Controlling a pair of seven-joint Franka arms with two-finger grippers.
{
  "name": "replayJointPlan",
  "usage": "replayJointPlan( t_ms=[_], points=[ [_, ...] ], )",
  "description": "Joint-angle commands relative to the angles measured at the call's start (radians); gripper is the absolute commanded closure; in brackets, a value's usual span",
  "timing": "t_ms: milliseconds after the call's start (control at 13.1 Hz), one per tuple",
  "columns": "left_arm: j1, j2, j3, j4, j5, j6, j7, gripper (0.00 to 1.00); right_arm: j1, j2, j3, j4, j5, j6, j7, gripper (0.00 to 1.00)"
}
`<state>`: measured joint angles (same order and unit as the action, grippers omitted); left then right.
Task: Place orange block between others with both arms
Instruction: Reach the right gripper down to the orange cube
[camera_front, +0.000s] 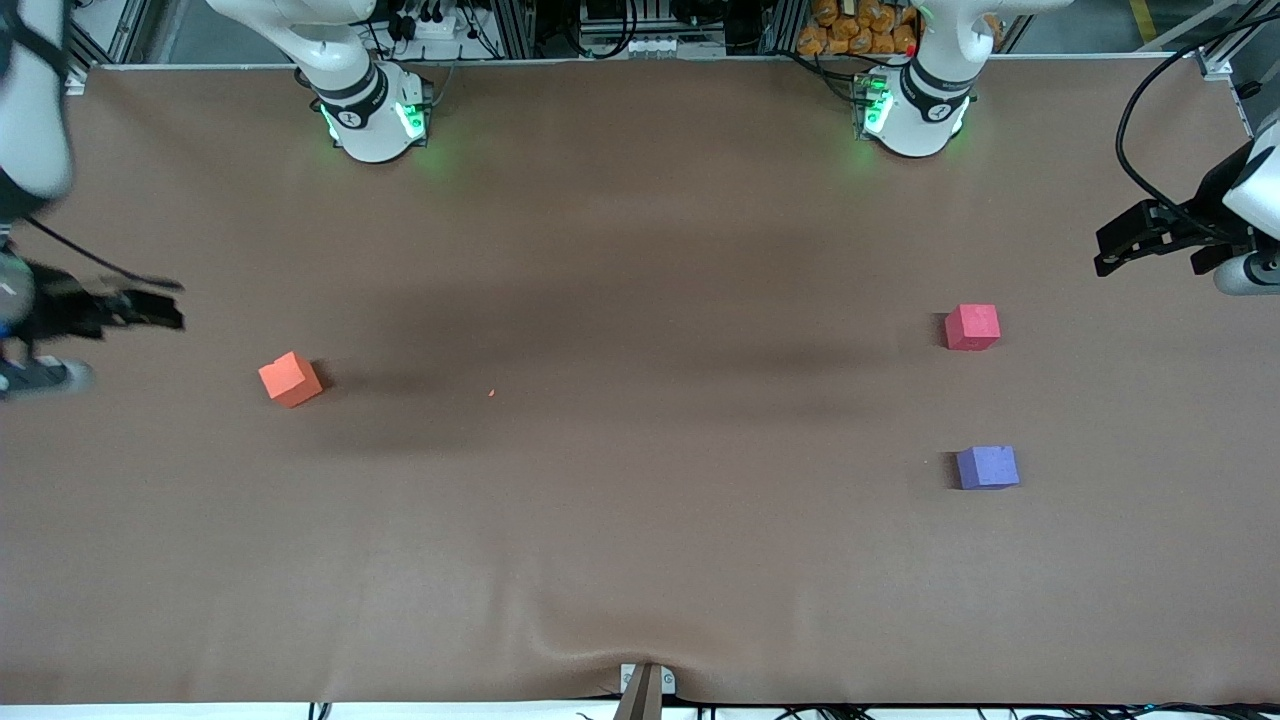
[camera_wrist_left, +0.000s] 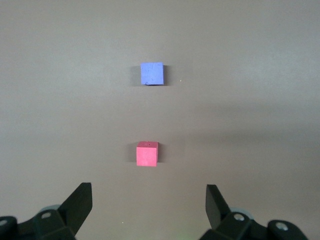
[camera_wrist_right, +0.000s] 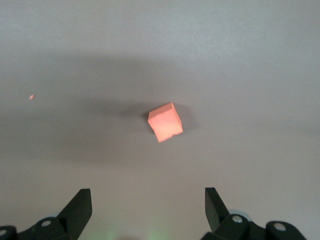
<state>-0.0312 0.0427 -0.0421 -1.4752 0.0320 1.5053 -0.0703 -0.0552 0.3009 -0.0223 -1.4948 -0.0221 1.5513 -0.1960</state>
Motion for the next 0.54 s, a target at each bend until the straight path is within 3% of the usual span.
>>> replayJointPlan(
  t_ms=[0,153,459],
  points=[
    [0.008,0.002,0.001,0.01,-0.018,0.0,0.024,0.0,-0.009,0.094,0.01,-0.044,-0.007,0.097,0.015,0.0],
    [0.008,0.002,0.001,0.01,-0.02,-0.002,0.024,0.0,-0.014,0.168,0.01,-0.079,-0.007,0.183,0.012,0.0],
    [0.008,0.002,0.001,0.01,-0.02,-0.002,0.024,0.0,-0.037,0.256,0.012,-0.116,-0.006,0.214,-0.002,0.0]
  ],
)
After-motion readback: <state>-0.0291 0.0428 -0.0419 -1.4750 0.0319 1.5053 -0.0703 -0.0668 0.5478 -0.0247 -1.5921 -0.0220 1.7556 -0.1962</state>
